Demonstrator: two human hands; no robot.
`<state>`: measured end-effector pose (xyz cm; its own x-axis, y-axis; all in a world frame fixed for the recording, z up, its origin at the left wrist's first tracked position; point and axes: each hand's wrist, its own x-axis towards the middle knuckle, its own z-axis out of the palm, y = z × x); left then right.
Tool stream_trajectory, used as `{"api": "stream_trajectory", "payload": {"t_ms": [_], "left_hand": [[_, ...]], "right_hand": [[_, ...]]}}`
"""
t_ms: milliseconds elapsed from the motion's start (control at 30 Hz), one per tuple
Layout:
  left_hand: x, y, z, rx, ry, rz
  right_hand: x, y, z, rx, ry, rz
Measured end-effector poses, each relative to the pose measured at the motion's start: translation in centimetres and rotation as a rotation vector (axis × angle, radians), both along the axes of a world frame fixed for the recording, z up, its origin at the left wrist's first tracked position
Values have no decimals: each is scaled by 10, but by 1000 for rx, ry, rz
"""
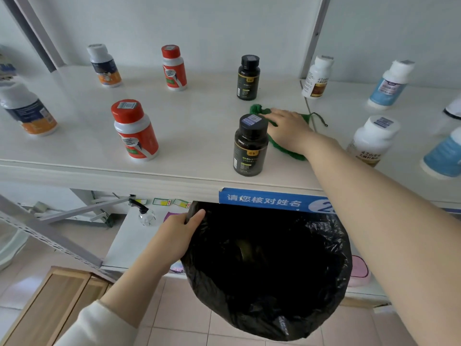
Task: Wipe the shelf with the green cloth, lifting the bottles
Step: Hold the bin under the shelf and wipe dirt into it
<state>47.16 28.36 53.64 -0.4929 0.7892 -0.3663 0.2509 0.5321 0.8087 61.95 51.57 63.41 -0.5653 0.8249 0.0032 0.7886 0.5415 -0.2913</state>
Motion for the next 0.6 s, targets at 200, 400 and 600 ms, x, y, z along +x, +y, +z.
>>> {"api": "stream_trajectory", "payload": {"t_ms": [200,400,600], "left_hand": [[6,1,3,-6,2,-23],[11,2,6,-32,79,-43],[15,4,11,-21,32,-44]], "right_hand": [[18,-34,-2,27,-53,-38],[28,-53,-9,34,-49,-67],[35,-73,-7,20,14,-90]]}}
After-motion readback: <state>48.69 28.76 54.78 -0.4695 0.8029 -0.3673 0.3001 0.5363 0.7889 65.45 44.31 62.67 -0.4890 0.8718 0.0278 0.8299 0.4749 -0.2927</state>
